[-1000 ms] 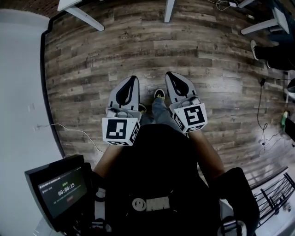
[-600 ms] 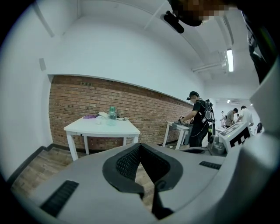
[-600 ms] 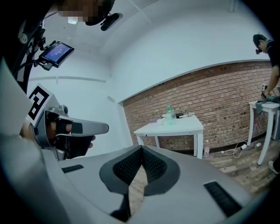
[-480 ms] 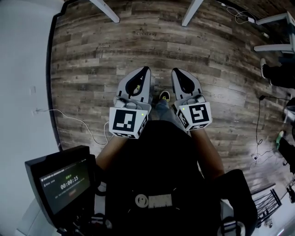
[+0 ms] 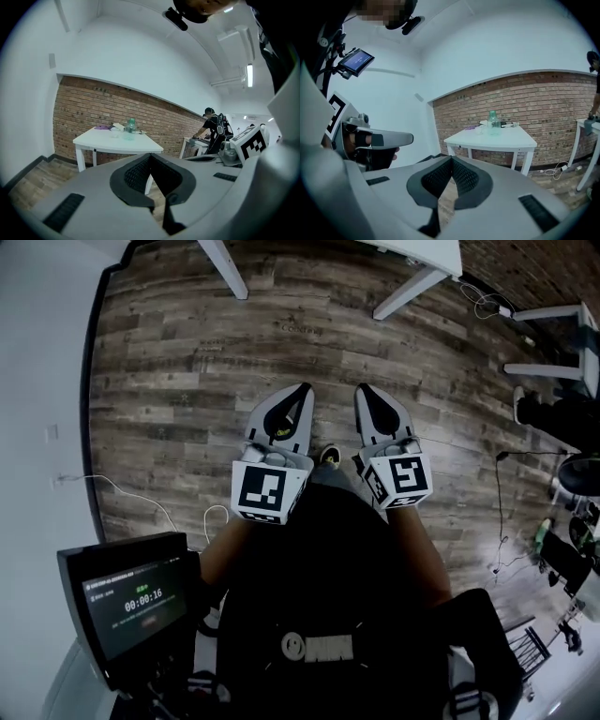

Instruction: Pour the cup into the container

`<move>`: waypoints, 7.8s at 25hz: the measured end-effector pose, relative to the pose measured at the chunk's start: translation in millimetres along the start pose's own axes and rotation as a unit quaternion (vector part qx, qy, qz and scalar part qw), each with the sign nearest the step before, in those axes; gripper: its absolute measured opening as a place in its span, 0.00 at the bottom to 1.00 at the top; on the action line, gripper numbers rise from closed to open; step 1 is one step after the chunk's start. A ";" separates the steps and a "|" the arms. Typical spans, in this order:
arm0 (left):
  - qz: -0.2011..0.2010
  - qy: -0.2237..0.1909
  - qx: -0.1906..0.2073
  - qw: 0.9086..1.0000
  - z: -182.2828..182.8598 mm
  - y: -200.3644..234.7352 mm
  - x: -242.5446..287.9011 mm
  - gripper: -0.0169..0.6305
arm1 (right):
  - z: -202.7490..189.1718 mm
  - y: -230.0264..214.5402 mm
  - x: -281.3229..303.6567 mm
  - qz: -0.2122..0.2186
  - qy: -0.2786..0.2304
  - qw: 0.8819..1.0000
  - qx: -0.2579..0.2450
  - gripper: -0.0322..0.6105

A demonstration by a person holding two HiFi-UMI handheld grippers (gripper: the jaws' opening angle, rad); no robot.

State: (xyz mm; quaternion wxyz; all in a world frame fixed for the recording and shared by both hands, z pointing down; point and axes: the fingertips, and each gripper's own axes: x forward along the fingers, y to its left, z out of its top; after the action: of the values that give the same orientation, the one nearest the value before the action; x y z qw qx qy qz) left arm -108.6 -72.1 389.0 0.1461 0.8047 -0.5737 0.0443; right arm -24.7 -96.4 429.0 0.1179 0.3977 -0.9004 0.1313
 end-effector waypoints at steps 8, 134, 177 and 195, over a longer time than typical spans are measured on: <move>-0.011 0.005 -0.016 1.000 7.5 53.4 20.8 0.02 | 15.0 2.8 48.3 -0.023 0.009 1.000 -0.009 0.06; -0.220 0.062 0.123 0.966 48.3 332.8 570.6 0.63 | 186.1 -305.9 456.3 -0.063 0.052 0.996 -0.044 0.06; -0.289 0.157 0.247 0.912 219.5 244.6 559.7 0.44 | 220.8 -321.9 440.7 0.061 -0.037 0.994 -0.085 0.06; -0.267 0.250 0.374 0.852 217.3 236.3 579.9 0.44 | 236.1 -336.2 456.6 0.109 -0.080 0.989 -0.064 0.21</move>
State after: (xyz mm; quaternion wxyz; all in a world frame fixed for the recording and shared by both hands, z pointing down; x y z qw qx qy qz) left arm -154.8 -732.8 363.9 -0.0210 0.8823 -0.2213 0.4149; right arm -98.5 -705.5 400.1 0.0559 0.2980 -0.9514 0.0536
